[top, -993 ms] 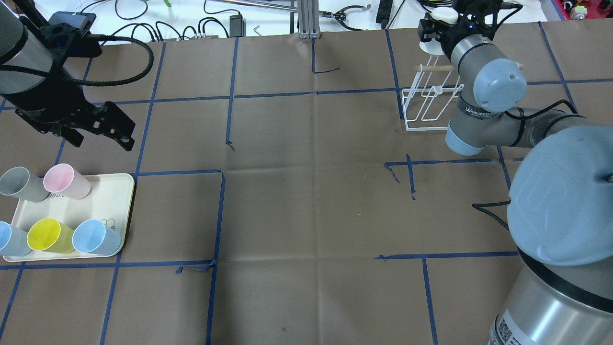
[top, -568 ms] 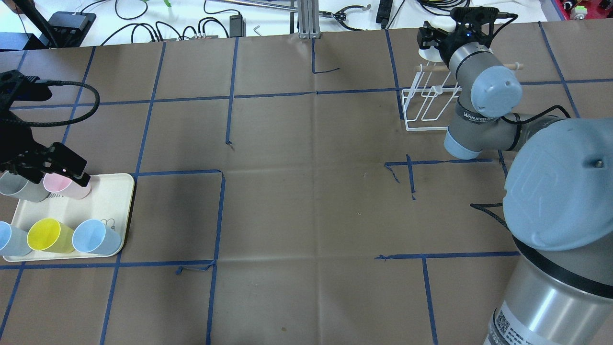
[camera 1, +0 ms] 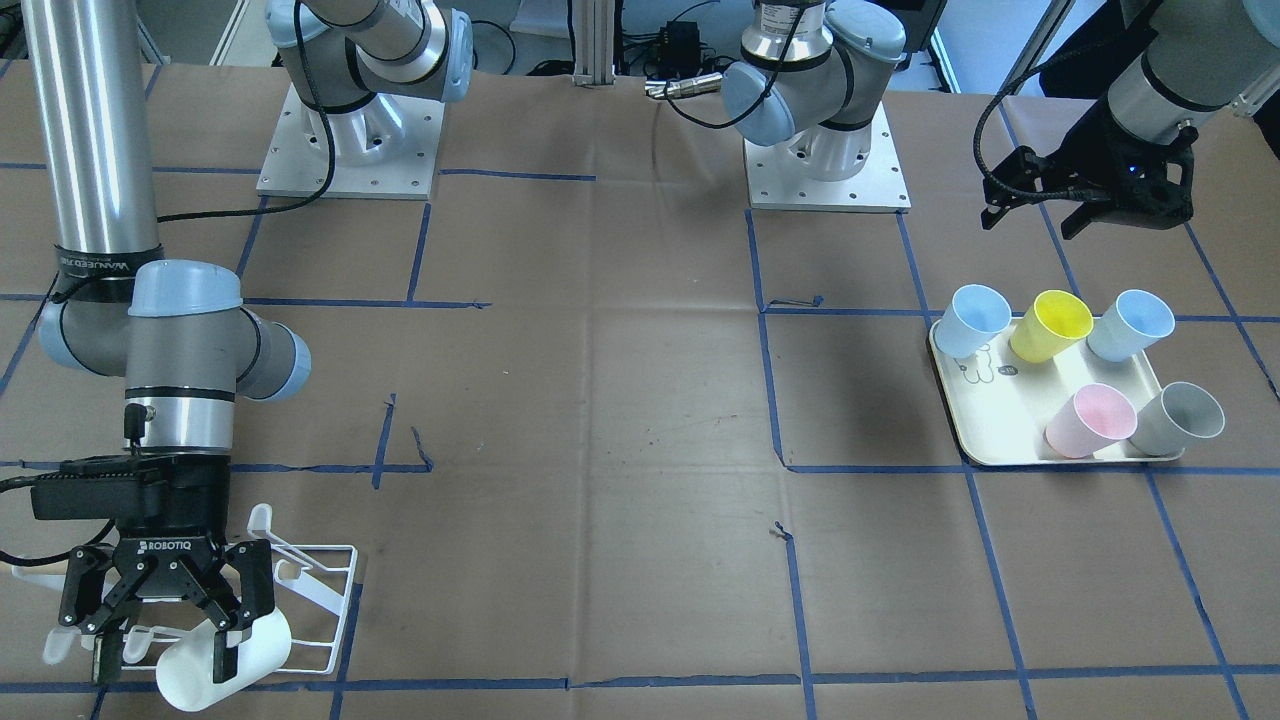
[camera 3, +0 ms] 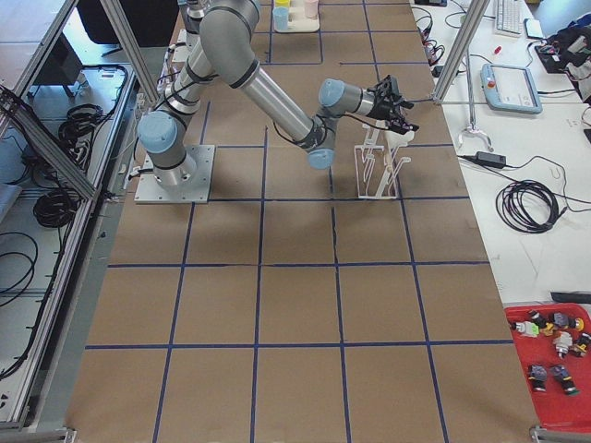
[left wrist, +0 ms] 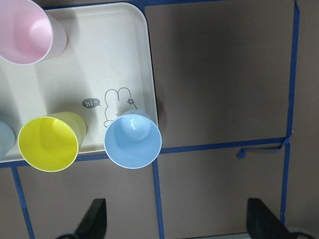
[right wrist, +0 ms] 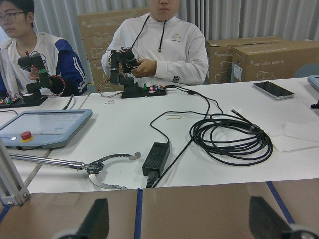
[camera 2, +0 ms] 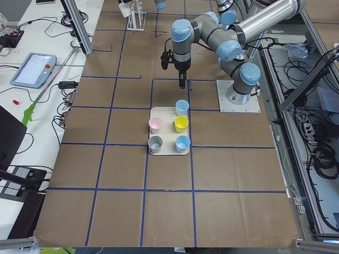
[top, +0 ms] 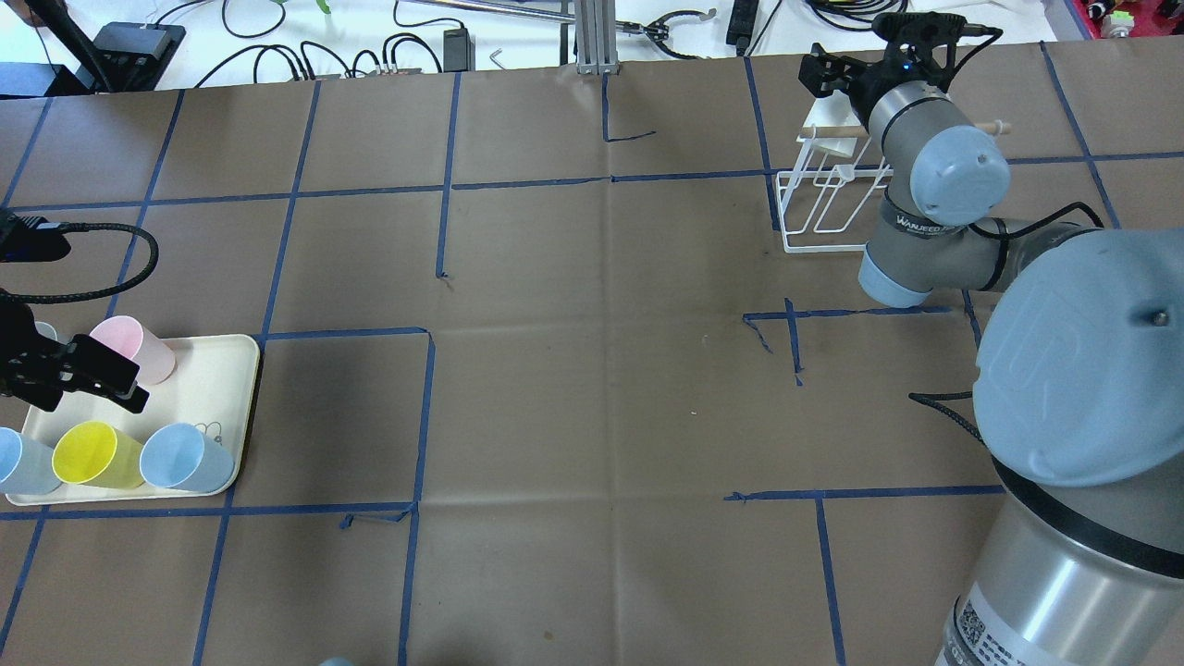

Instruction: Transfer IKEA cup to right arm and place on rack

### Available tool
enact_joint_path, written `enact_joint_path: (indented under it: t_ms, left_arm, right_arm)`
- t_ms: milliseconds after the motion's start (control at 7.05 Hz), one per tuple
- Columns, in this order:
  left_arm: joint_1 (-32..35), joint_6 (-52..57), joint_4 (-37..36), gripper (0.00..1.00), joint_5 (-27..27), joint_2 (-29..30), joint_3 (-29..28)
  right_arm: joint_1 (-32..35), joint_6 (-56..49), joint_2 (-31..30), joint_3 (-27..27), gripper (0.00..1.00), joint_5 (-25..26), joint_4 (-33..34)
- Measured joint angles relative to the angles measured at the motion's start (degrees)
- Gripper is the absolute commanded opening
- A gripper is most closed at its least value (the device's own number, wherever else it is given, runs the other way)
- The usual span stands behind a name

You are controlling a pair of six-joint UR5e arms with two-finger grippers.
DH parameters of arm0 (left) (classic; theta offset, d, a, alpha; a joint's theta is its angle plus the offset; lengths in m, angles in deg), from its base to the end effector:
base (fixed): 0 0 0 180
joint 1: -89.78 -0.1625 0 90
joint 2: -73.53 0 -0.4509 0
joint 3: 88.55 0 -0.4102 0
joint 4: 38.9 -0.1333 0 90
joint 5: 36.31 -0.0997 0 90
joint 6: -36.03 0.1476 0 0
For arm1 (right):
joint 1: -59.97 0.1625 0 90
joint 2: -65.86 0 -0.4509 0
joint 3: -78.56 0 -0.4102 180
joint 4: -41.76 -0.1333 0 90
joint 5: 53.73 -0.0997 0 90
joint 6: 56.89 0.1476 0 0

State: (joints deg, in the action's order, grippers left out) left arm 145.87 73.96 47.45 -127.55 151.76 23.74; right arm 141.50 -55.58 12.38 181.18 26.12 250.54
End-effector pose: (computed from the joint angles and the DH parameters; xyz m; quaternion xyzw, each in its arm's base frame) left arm 0.1111 -0.3985 0.3706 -0.0357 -0.9975 -0.0549 0.0264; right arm 0.0534 -0.7233 0.2575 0.0194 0.8191 -0.5722 0.0370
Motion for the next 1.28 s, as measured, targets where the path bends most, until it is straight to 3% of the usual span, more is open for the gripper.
enact_joint_path:
  t_ms: [568,851,1277]
  left_arm:
    - [-0.24,-0.13,-19.59,0.99,0.00,1.88,13.01]
    - [-0.27,-0.21,-24.22,0.99,0.01,5.07,15.41]
    - [-0.27,-0.19,-25.48,0.99,-0.15,7.74,16.57]
  right_arm:
    - [0.26,0.16,-1.72,-0.07,1.00,0.54,-0.20]
    - [0.42,0.38,-6.49,-0.04,1.00,0.27,-3.77]
    - [0.71,0.78,-11.72,0.03,1.00,-0.02,-7.66]
